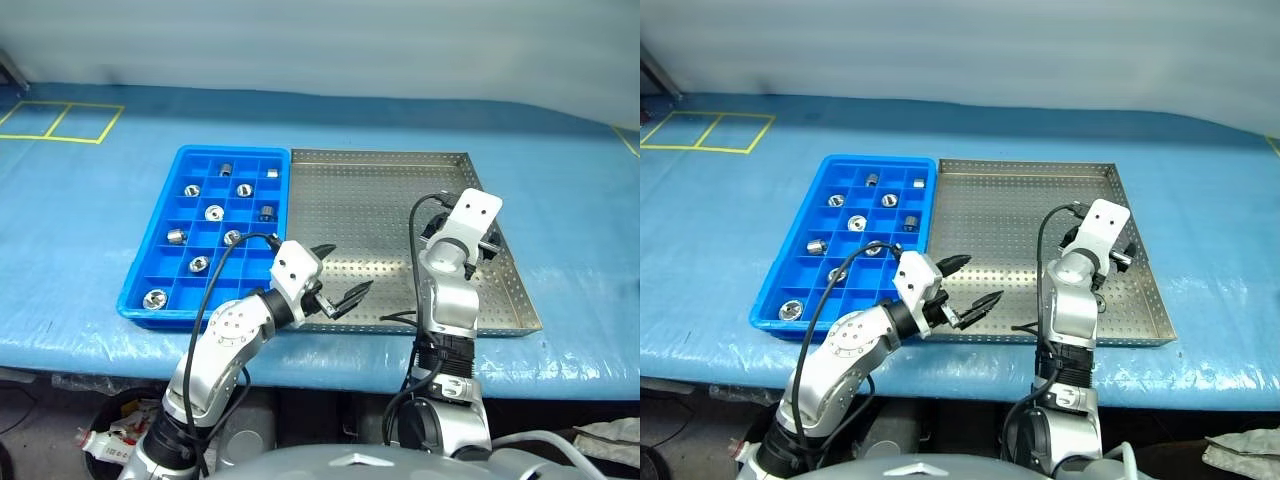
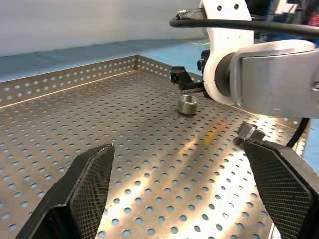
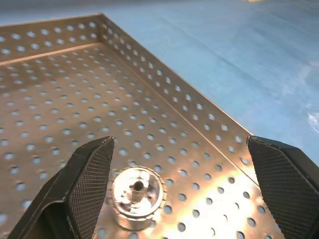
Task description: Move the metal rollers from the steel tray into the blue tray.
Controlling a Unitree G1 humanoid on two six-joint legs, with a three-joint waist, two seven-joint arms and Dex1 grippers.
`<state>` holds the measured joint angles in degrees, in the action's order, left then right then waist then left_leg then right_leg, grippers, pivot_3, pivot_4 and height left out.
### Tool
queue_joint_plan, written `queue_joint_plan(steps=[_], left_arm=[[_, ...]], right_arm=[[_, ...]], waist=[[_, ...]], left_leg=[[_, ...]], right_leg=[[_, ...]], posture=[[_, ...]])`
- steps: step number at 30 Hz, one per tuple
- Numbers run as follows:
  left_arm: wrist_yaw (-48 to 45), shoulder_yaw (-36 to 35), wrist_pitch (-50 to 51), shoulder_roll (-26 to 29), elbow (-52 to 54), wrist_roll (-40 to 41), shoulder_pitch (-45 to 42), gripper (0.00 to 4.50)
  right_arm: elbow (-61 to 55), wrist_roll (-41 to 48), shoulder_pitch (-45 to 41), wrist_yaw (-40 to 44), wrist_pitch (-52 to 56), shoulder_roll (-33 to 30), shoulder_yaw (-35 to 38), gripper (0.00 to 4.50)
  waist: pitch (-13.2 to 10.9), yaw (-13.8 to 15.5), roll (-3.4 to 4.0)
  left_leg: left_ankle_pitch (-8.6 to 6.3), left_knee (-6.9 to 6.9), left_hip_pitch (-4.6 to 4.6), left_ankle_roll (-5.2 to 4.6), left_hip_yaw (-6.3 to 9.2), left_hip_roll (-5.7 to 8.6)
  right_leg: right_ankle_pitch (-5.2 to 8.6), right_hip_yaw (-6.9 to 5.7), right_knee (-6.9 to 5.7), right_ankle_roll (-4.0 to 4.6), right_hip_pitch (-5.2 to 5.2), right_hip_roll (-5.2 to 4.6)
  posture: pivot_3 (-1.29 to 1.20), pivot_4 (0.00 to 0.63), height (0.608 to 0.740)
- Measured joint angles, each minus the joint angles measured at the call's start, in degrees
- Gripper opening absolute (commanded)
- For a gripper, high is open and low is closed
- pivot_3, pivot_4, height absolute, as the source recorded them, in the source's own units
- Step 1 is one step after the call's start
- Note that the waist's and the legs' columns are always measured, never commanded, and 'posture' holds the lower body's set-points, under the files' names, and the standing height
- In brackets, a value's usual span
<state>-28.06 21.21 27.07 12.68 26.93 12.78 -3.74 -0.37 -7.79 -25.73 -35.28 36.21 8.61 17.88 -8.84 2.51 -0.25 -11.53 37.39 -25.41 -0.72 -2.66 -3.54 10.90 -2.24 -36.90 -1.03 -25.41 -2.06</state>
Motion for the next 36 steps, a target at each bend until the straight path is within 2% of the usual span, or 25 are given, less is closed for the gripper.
queue_joint_plan(steps=[6, 15, 18, 24, 25, 31, 36], left_arm=[[-0.8, 2.4, -2.4, 2.4, 0.0, -3.4, -0.1, 4.5], [-0.3, 2.5, -3.9, 2.2, 0.0, -5.2, 0.1, 4.5], [-0.1, 2.5, -3.9, 2.1, 0.0, -5.4, 0.4, 4.5], [0.4, 2.4, -3.9, 1.8, 0.0, -5.4, 0.4, 4.5], [0.5, 2.4, -3.9, 1.6, 0.0, -5.4, 0.4, 4.5], [2.7, 1.3, -3.7, -0.1, 0.0, -5.4, 1.5, 4.5], [8.1, -2.5, -5.1, -2.9, 0.0, -6.2, 2.4, 4.5]], right_arm=[[5.2, 2.7, -2.5, 0.7, -1.4, -1.5, 1.9, 4.48], [13.2, 6.3, -5.5, 2.0, -4.5, -3.0, 3.2, 4.48], [14.2, 6.8, -5.5, 1.8, -4.6, -3.1, 3.5, 3.87], [14.7, 7.1, -5.5, 1.5, -4.5, -3.0, 3.0, 1.9], [14.7, 7.1, -5.5, 1.6, -4.4, -3.0, 2.7, 1.71], [12.9, 7.0, -5.3, 3.9, -1.3, -3.1, 0.0, 1.71], [6.2, 7.7, -5.7, 13.6, 4.6, -4.5, -8.1, 1.71]], waist=[[0.0, -0.5, 0.01], [0.0, -0.2, 0.01], [0.0, -0.1, 0.01], [0.0, 0.0, 0.01], [0.0, 0.0, 0.01], [0.0, 0.0, 0.02], [0.0, 0.2, 0.02]], left_leg=[[0.04, 0.0, 0.18, -0.06, -0.03, 0.0], [0.04, -0.06, 0.17, -0.07, -0.08, 0.03], [0.04, -0.06, 0.17, -0.07, -0.08, 0.03], [0.04, -0.06, 0.18, -0.07, -0.08, 0.03], [0.04, -0.06, 0.18, -0.07, -0.08, 0.03], [0.04, -0.08, 0.18, -0.07, -0.09, 0.02], [0.04, -0.11, 0.18, -0.07, -0.05, 0.0]], right_leg=[[0.01, 0.16, -0.09, 0.03, 0.07, 0.08], [-0.01, 0.25, -0.04, 0.01, 0.05, 0.08], [-0.01, 0.25, -0.04, 0.0, 0.05, 0.08], [0.0, 0.26, -0.04, 0.01, 0.05, 0.09], [0.0, 0.26, -0.04, 0.01, 0.05, 0.09], [0.0, 0.28, -0.05, 0.01, 0.02, 0.1], [-0.01, 0.28, -0.05, 0.0, 0.01, 0.14]], posture=[[0.17, 0.15, 0.74], [0.2, 0.15, 0.74], [0.21, 0.15, 0.74], [0.21, 0.15, 0.74], [0.21, 0.15, 0.74], [0.24, 0.15, 0.74], [0.29, 0.15, 0.74]])
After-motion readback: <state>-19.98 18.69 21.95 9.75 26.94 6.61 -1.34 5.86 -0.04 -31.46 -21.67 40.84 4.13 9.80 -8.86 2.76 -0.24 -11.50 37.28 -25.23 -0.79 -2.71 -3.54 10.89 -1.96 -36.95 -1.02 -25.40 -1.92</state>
